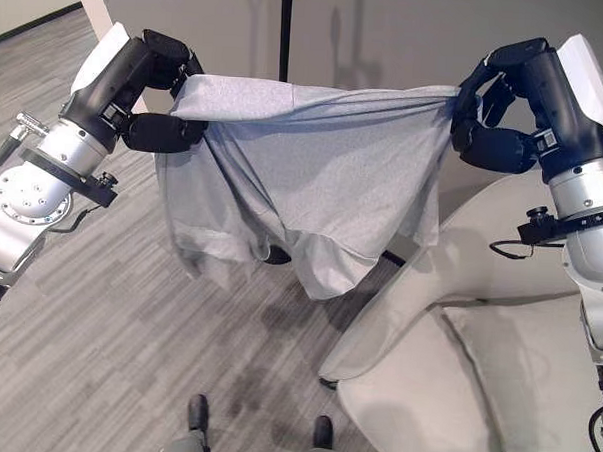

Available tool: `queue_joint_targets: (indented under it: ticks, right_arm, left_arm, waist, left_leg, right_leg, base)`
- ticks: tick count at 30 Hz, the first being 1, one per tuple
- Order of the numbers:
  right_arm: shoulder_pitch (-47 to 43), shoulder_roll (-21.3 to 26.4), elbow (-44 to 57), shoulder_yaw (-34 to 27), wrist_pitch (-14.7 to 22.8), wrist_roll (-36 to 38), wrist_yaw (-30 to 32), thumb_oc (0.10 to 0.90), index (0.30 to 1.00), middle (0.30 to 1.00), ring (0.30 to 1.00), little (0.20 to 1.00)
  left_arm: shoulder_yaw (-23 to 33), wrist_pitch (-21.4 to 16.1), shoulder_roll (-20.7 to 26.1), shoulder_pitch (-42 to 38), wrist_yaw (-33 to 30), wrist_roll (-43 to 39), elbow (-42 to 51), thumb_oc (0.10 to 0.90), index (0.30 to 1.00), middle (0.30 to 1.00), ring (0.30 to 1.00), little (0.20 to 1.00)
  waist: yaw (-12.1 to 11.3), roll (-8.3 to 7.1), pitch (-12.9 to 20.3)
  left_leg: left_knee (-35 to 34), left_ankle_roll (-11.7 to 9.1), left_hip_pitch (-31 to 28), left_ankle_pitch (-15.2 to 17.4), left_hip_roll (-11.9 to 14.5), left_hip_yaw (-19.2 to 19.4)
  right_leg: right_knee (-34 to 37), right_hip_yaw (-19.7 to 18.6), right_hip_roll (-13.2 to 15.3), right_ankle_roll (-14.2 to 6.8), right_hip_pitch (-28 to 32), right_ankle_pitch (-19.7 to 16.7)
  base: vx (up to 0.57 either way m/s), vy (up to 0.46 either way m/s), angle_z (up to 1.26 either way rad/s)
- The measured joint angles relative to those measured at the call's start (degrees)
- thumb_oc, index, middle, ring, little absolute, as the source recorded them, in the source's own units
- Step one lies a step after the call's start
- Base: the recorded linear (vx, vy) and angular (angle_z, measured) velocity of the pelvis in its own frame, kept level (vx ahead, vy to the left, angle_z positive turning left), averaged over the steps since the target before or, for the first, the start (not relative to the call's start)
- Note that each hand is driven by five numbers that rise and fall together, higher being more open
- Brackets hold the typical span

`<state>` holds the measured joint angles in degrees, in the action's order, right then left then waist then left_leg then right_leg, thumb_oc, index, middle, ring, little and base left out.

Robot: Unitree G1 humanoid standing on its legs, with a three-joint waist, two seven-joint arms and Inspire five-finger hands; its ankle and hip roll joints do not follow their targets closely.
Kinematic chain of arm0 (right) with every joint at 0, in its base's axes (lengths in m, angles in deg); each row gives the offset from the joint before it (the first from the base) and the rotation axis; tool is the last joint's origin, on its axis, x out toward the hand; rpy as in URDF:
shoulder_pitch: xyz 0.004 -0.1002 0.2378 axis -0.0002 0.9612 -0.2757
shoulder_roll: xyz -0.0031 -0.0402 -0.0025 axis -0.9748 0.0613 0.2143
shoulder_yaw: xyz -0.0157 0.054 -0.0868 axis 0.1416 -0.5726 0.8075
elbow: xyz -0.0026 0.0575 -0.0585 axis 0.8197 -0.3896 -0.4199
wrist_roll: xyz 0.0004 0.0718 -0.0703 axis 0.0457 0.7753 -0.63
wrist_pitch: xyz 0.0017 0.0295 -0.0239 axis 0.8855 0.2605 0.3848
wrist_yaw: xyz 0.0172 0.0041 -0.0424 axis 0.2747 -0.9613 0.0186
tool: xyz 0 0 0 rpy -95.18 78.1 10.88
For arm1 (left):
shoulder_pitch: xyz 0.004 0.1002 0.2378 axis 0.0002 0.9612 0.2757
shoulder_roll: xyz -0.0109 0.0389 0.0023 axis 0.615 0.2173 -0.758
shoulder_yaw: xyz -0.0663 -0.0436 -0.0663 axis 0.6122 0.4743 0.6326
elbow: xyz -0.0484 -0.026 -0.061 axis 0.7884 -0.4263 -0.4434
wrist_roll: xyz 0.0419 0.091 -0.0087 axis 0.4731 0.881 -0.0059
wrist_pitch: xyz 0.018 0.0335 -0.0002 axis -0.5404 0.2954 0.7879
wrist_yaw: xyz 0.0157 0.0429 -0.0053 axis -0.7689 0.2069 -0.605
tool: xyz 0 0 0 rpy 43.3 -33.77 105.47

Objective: Hang the clothes on the sofa on the clothes rack.

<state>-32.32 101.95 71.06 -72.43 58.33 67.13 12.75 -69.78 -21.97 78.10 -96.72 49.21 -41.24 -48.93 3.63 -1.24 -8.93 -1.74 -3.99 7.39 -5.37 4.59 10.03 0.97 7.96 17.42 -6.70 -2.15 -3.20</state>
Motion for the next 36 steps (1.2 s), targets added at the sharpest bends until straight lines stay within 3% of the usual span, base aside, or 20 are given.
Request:
queue_joint_targets:
  ticks: [2,4,5,6,9,11,12,13,14,15,16,17,21,24,27,29,31,33,36]
  right_arm:
    - [-0.45,-0.02,0.31,0.46,-1.02,0.01,0.09,0.4,0.3,0.3,0.3,0.3]
    - [-0.46,0.0,0.34,0.62,-1.06,0.02,0.08,0.4,0.3,0.3,0.3,0.3]
    - [-0.53,-0.01,0.45,0.63,-0.91,0.05,0.1,0.4,0.3,0.3,0.3,0.3]
    - [-1.72,-0.17,0.85,1.52,-0.95,0.03,0.08,0.4,0.3,0.3,0.3,0.3]
    - [-4.95,0.09,0.92,2.45,-0.48,0.06,0.03,0.4,0.3,0.3,0.3,0.3]
    - [-6.28,0.21,0.74,2.18,0.14,0.14,0.15,0.4,0.3,0.3,0.3,0.3]
    - [-6.24,0.21,1.09,2.1,0.33,0.12,0.13,0.4,0.3,0.3,0.3,0.3]
    - [-5.91,0.31,0.99,1.91,0.44,0.14,0.11,0.4,0.3,0.3,0.3,0.3]
    - [-5.74,0.39,0.95,1.82,0.43,0.13,0.1,0.4,0.3,0.3,0.3,0.3]
    - [-5.44,0.69,0.63,1.17,0.48,0.13,0.1,0.4,0.3,0.3,0.3,0.3]
    - [-5.36,0.66,0.16,0.99,0.02,0.19,0.14,0.4,0.3,0.3,0.3,0.3]
    - [-5.17,0.68,-0.19,0.92,-0.16,0.2,0.12,0.4,0.3,0.3,0.3,0.3]
    - [-4.67,0.76,-0.58,-0.34,0.16,0.28,-0.06,0.4,0.3,0.3,0.3,0.3]
    - [-3.8,0.77,0.21,-0.78,0.21,0.31,-0.45,0.4,0.3,0.3,0.3,0.3]
    - [-3.75,0.76,1.04,-0.81,0.44,0.29,-0.9,0.4,0.3,0.3,0.3,0.3]
    - [-3.66,0.75,2.5,-0.9,0.66,0.27,-1.49,0.4,0.3,0.3,0.3,0.3]
    - [-2.72,0.76,3.13,-2.51,0.89,0.22,-1.5,0.4,0.3,0.3,0.3,0.3]
    - [-1.22,0.71,4.59,-4.21,0.61,0.12,-1.5,0.4,0.3,0.3,0.3,0.3]
    - [-0.92,0.08,4.7,-4.18,0.59,0.11,-1.49,0.4,0.3,0.3,0.3,0.3]
  left_arm:
    - [-0.02,0.24,0.26,-0.27,0.01,0.02,0.42,0.4,0.3,0.3,0.3,0.3]
    - [0.48,0.29,0.65,-0.29,0.0,0.03,0.78,0.4,0.3,0.3,0.3,0.3]
    - [1.12,0.29,0.66,-0.29,-0.03,0.06,0.89,0.4,0.3,0.3,0.3,0.3]
    - [2.02,0.33,1.22,-0.35,-0.05,0.16,0.97,0.4,0.3,0.3,0.3,0.3]
    - [2.8,0.82,2.74,-0.53,-0.11,0.29,0.94,0.4,0.3,0.3,0.3,0.3]
    - [5.39,0.83,2.14,-0.41,-0.2,0.44,0.87,0.4,0.3,0.3,0.3,0.3]
    - [5.89,0.84,2.22,-0.42,-0.2,0.48,0.88,0.4,0.3,0.3,0.3,0.3]
    - [6.17,0.85,2.22,-0.38,-0.19,0.54,0.96,0.4,0.3,0.3,0.3,0.3]
    - [6.18,0.87,2.1,-0.09,-0.09,0.67,1.29,0.4,0.3,0.3,0.3,0.3]
    - [6.6,0.84,1.07,0.97,-0.13,0.69,2.25,0.4,0.3,0.3,0.3,0.3]
    - [6.91,0.74,0.33,2.02,0.01,0.73,4.01,0.4,0.3,0.3,0.3,0.3]
    - [7.56,0.58,-0.05,2.01,0.05,0.73,5.21,0.4,0.3,0.3,0.3,0.3]
    - [8.64,0.41,-1.77,2.13,0.11,0.71,5.8,0.4,0.3,0.3,0.3,0.3]
    - [8.97,0.57,-3.59,4.02,0.14,0.7,4.81,0.4,0.3,0.3,0.3,0.3]
    - [10.61,0.57,-3.58,4.9,0.32,0.7,4.81,0.4,0.3,0.3,0.3,0.3]
    - [12.82,0.57,-3.46,5.37,0.2,0.67,4.82,0.4,0.3,0.3,0.3,0.3]
    - [13.6,0.54,-3.23,5.5,0.18,0.68,5.5,0.4,0.3,0.3,0.3,0.3]
    - [14.11,0.51,-2.58,6.39,0.17,0.7,7.21,0.4,0.3,0.3,0.3,0.3]
    - [14.12,0.52,-2.22,7.1,0.11,0.74,7.16,0.4,0.3,0.3,0.3,0.3]
  waist:
    - [-0.37,0.85,0.11]
    - [-0.08,1.1,0.05]
    - [0.4,1.67,-0.07]
    - [0.07,2.22,-0.45]
    - [0.21,2.75,-0.93]
    - [0.48,3.48,-1.56]
    - [1.0,3.34,-1.53]
    - [2.46,1.54,-1.55]
    - [3.15,0.63,-1.48]
    - [3.13,1.5,-1.59]
    - [1.99,3.21,-0.87]
    - [1.58,3.47,-0.87]
    - [2.06,3.5,-0.85]
    - [1.8,2.99,-1.15]
    - [1.16,1.27,-2.13]
    - [0.34,-1.3,-3.08]
    - [0.85,-1.88,-3.25]
    - [0.69,-2.57,-3.61]
    - [-0.73,-2.79,-3.68]
  left_leg:
    - [-0.63,2.77,-2.79,0.83,-2.58,3.95]
    - [-2.14,4.4,-5.7,1.89,-4.22,4.95]
    - [-3.4,5.15,-6.92,2.42,-4.1,5.13]
    - [-3.41,5.36,-7.46,2.81,-3.36,6.25]
    - [-3.37,5.59,-8.52,3.63,-2.9,6.04]
    - [-3.33,5.73,-9.57,5.89,-1.84,5.85]
    - [-3.32,5.46,-9.67,6.02,-2.04,5.56]
    - [-3.38,5.09,-11.11,6.3,-3.92,4.46]
    - [-3.36,3.93,-12.5,7.21,-5.1,3.49]
    - [-3.43,2.78,-13.93,8.54,-4.5,2.89]
    - [-3.25,2.03,-14.45,8.91,-3.07,3.49]
    - [-2.78,1.36,-14.65,8.83,-2.34,3.89]
    - [-0.85,-1.62,-14.64,6.98,-0.48,4.05]
    - [5.94,-3.92,-14.51,6.73,0.03,4.51]
    - [15.57,-5.38,-13.46,7.08,0.64,3.57]
    - [26.34,-6.09,-9.82,7.2,2.15,3.41]
    - [29.28,-6.7,-8.28,7.03,3.12,3.67]
    - [24.81,-5.92,-6.23,8.65,3.42,3.93]
    - [5.62,-4.64,-5.92,7.63,1.48,1.6]
  right_leg:
    - [-8.15,2.38,4.02,0.06,-4.38,-3.12]
    - [-12.04,5.37,5.69,0.46,-5.58,-4.69]
    - [-15.9,5.16,5.0,-0.07,-7.84,-2.62]
    - [-15.55,6.29,3.04,-0.3,-9.21,-0.43]
    - [-9.81,10.86,-2.41,-0.08,-11.29,-0.25]
    - [-7.06,11.19,-7.81,-0.53,-15.3,-0.9]
    - [-5.19,11.1,-8.7,-1.18,-15.52,-1.57]
    - [-0.83,9.08,-9.07,-0.99,-14.5,-4.07]
    - [0.09,7.27,-9.05,0.53,-13.08,-6.02]
    - [0.49,6.4,-9.78,4.95,-11.57,-8.56]
    - [1.92,6.23,-11.43,5.23,-10.37,-8.52]
    - [3.23,6.48,-12.39,6.3,-9.42,-9.2]
    - [4.11,8.39,-13.52,8.06,-7.02,-7.86]
    - [4.11,8.7,-13.05,9.04,-3.44,-6.21]
    - [2.89,8.67,-13.27,9.03,-0.46,-3.22]
    - [4.03,8.03,-12.55,9.93,2.38,-2.49]
    - [4.11,8.33,-12.67,10.88,3.27,-1.37]
    - [4.15,8.1,-12.36,11.46,3.54,-0.76]
    - [4.13,7.35,-12.11,10.75,3.83,-0.18]
  base:
    - [0.22,0.352,-0.5]
    - [0.24,0.201,-0.4]
    - [0.3,0.187,-0.39]
    - [0.29,0.054,-0.39]
    - [0.24,-0.007,-0.27]
    - [0.3,-0.065,-0.07]
    - [0.26,-0.082,0.42]
    - [0.23,-0.106,0.63]
    - [0.15,-0.073,0.66]
    - [0.14,-0.088,0.19]
    - [0.22,-0.155,-0.06]
    - [0.29,-0.209,-0.21]
    - [0.17,-0.159,0.17]
    - [0.16,-0.159,0.06]
    - [0.14,-0.172,-0.16]
    - [0.09,-0.096,-0.2]
    - [0.12,-0.029,0.13]
    - [0.21,0.055,0.12]
    - [0.13,0.033,-0.15]
